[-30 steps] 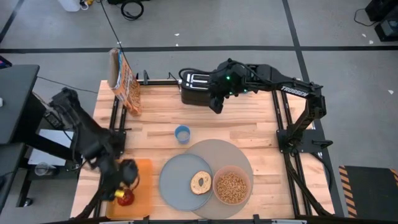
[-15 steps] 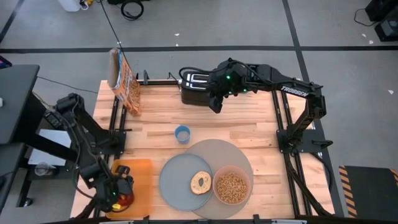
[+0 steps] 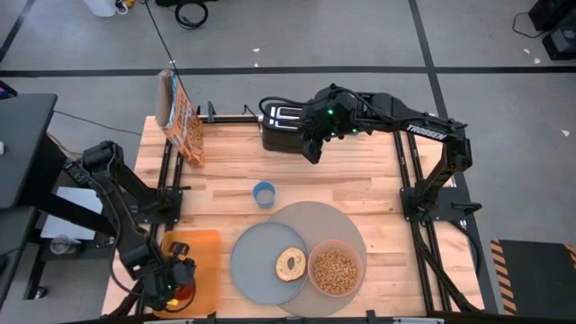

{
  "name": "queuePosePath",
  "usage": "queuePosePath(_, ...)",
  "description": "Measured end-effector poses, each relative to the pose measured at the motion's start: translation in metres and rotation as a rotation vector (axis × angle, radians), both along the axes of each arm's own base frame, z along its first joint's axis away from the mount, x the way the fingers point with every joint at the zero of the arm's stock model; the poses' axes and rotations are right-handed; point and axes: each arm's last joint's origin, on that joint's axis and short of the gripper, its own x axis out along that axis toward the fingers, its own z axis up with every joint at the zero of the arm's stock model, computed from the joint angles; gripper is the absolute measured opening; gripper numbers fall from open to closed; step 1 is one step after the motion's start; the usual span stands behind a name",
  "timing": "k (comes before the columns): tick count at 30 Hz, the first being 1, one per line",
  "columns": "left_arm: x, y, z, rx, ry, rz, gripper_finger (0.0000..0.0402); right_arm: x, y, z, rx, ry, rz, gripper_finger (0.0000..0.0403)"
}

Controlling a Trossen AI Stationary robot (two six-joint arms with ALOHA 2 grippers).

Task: Arrange a breakfast setting
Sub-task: Put the red apple from the orange bin on the blue plate

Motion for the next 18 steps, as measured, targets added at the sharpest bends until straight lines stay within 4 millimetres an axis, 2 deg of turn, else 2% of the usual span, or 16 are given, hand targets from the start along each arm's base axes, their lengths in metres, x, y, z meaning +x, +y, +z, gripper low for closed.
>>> queuePosePath(13,-0.0018,-0.0007,-0.0001,-0.010,0.028,0.012,0.0140,-0.0005,0.0001,-0.0006,0.003,0.008,0.001,0.0144)
queuePosePath(18,-0.0018,-0.0007,0.0000,-0.011,0.028,0.013,0.0103,-0.0004,0.0001,-0.0007,0.002,0.008,0.002,0.0144)
